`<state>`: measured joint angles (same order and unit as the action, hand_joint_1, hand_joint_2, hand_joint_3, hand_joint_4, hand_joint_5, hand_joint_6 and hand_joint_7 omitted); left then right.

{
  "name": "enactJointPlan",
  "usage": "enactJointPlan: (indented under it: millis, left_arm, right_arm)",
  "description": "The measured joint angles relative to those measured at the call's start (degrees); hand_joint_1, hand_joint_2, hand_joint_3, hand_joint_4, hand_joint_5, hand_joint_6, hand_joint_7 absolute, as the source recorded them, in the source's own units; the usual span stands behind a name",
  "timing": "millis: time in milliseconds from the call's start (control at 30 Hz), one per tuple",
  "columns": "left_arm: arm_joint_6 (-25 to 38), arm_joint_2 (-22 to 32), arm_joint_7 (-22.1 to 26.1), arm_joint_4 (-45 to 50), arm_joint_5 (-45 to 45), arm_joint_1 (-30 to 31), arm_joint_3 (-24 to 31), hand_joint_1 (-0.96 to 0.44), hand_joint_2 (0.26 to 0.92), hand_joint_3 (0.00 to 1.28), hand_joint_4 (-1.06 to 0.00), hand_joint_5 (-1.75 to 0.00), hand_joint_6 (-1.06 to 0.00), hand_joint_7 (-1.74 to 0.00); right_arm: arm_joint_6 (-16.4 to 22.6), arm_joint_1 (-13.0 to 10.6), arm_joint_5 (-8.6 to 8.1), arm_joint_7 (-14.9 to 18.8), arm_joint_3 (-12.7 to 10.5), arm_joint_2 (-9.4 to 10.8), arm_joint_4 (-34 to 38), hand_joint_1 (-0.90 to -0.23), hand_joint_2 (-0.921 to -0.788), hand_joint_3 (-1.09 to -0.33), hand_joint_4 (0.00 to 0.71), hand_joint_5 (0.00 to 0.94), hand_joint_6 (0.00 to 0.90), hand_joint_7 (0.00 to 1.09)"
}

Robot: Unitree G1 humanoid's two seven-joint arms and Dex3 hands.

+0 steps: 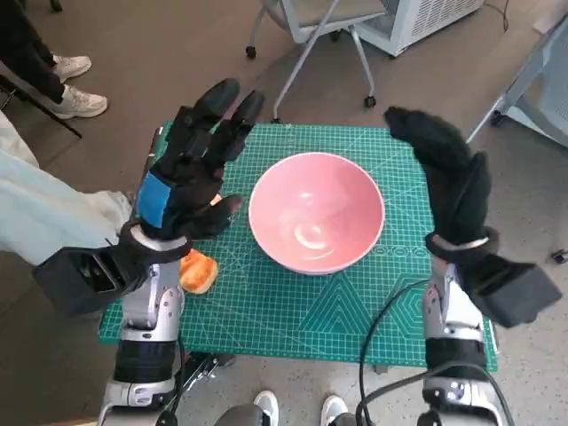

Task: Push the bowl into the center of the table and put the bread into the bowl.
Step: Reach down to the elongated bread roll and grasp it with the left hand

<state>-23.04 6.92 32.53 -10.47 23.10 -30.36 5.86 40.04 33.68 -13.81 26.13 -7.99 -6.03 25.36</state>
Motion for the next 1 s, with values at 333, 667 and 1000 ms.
enactJointPlan:
  millis: [333, 667, 1000]
  left_arm:
    - [0.2, -0.1, 0.0, 0.3, -1.1, -1.7, -1.0, -0.65, 0.921, 0.34, -0.17, 0.0, 0.0, -0.47]
    - [-0.1, 1.5, 0.5, 0.5, -2.6, -2.4, -0.9, -0.66, 0.921, 0.33, -0.18, -0.01, 0.0, -0.48]
    - [8.8, 19.6, 0.8, 14.2, -18.7, 3.8, 1.8, -0.07, 0.769, 0.05, -0.21, -0.01, -0.08, -0.34]
  right_arm:
    - [-0.6, -0.1, 0.36, -0.1, 1.3, -0.8, -1.4, -0.735, -0.921, -0.76, 0.193, 0.004, 0.063, 0.54]
    - [-0.6, -0.1, 1.24, -1.3, 1.8, -0.9, -1.6, -0.724, -0.921, -0.763, 0.196, 0.004, 0.046, 0.56]
    - [-1.0, -0.7, 1.62, -2.0, 2.0, -0.8, -2.7, -0.724, -0.921, -0.766, 0.196, 0.003, 0.039, 0.57]
